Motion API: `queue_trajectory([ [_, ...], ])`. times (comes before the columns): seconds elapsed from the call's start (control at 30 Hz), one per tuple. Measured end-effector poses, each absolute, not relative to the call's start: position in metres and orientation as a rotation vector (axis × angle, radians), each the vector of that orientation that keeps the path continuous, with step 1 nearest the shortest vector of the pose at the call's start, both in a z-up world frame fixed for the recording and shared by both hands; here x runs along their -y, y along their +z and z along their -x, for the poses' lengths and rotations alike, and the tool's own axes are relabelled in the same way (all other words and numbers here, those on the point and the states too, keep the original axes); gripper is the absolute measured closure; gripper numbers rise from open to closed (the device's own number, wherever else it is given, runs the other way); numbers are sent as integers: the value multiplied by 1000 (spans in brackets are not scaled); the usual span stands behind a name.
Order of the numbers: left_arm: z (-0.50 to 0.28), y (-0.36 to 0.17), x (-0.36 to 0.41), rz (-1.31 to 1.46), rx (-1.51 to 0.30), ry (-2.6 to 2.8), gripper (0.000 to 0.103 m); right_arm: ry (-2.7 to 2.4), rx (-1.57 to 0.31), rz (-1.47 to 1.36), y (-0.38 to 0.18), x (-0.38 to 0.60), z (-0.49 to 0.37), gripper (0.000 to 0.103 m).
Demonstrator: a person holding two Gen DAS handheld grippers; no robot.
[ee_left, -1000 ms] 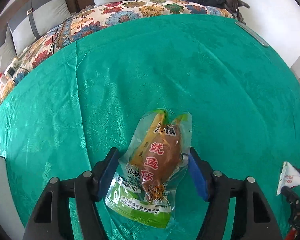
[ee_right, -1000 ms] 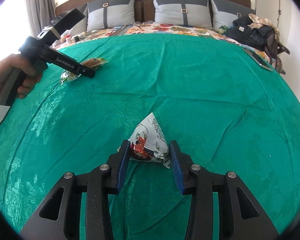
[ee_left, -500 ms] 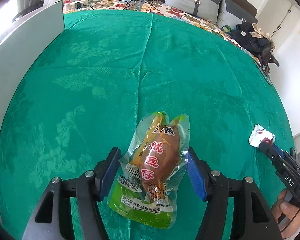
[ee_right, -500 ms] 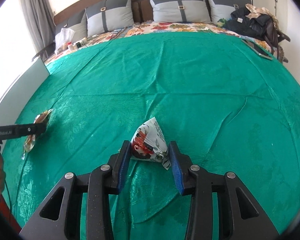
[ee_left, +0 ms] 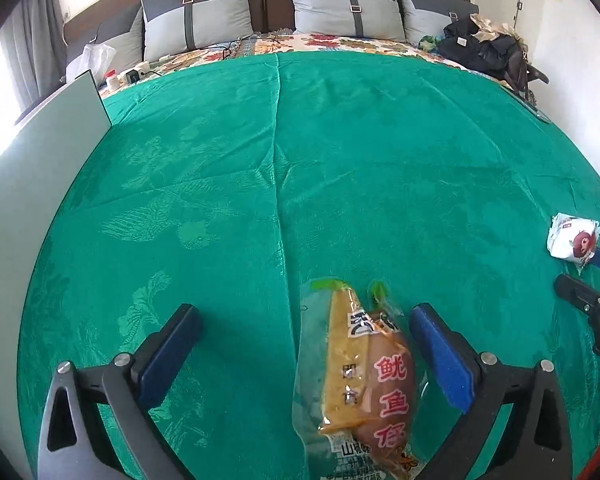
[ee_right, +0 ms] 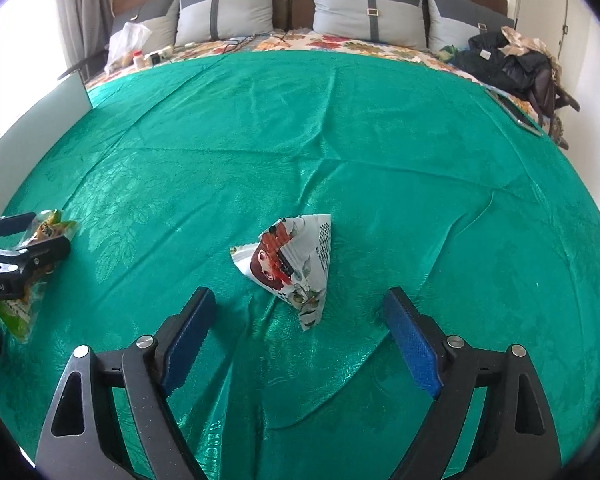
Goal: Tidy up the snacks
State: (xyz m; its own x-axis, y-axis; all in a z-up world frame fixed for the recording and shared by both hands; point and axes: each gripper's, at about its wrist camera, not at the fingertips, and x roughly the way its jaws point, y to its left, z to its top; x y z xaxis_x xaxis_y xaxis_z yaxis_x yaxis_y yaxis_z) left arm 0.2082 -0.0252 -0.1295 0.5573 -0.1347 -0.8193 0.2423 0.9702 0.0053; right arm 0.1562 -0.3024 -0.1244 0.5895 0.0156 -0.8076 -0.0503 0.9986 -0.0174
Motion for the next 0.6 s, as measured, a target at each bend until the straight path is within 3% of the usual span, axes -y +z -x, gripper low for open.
queue_trajectory([
  [0.6, -233, -131, 32, -109, -954, -207, 0, 36, -941, 39, -123, 301, -159, 13],
])
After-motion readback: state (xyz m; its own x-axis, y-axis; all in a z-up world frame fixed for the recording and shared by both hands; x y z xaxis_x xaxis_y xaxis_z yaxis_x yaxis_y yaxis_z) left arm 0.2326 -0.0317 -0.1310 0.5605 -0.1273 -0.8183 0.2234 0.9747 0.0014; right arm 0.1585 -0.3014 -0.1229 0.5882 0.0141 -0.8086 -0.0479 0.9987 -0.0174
